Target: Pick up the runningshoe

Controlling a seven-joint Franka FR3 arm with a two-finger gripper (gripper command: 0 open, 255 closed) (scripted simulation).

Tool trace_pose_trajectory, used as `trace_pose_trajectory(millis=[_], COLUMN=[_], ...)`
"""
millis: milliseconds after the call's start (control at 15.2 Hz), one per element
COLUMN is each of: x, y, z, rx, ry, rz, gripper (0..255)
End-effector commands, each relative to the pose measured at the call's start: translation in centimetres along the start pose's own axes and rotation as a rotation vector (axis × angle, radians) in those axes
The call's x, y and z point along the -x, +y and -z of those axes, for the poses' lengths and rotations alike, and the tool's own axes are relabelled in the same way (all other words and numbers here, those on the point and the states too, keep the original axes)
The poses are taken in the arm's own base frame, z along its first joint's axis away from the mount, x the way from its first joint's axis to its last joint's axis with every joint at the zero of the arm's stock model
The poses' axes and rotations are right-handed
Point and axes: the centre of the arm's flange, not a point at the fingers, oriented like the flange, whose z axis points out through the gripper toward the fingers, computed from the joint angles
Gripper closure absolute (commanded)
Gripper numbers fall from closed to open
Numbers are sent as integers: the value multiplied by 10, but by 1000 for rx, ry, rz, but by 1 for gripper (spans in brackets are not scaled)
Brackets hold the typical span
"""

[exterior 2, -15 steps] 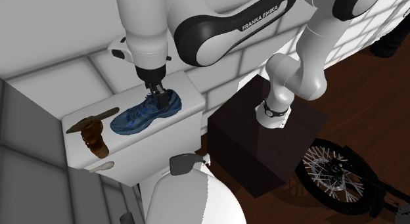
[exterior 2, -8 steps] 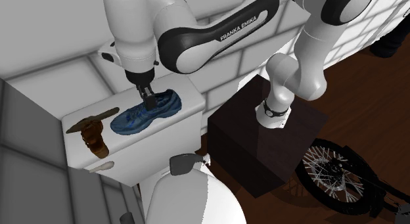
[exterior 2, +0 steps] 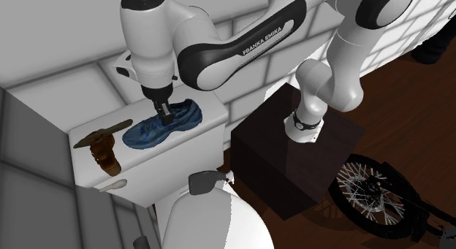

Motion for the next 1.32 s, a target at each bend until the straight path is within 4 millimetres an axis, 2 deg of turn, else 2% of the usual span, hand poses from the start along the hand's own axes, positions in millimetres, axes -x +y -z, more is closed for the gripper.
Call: trace_pose_trajectory(millis=[0, 396, 1254], x=[1, 1, -10], y=[2, 1, 9], z=[-3, -3, 64], rx=[1, 1, 1], ry=[-6, -6, -6], rz=[-2, -2, -2], gripper=[255, 255, 255])
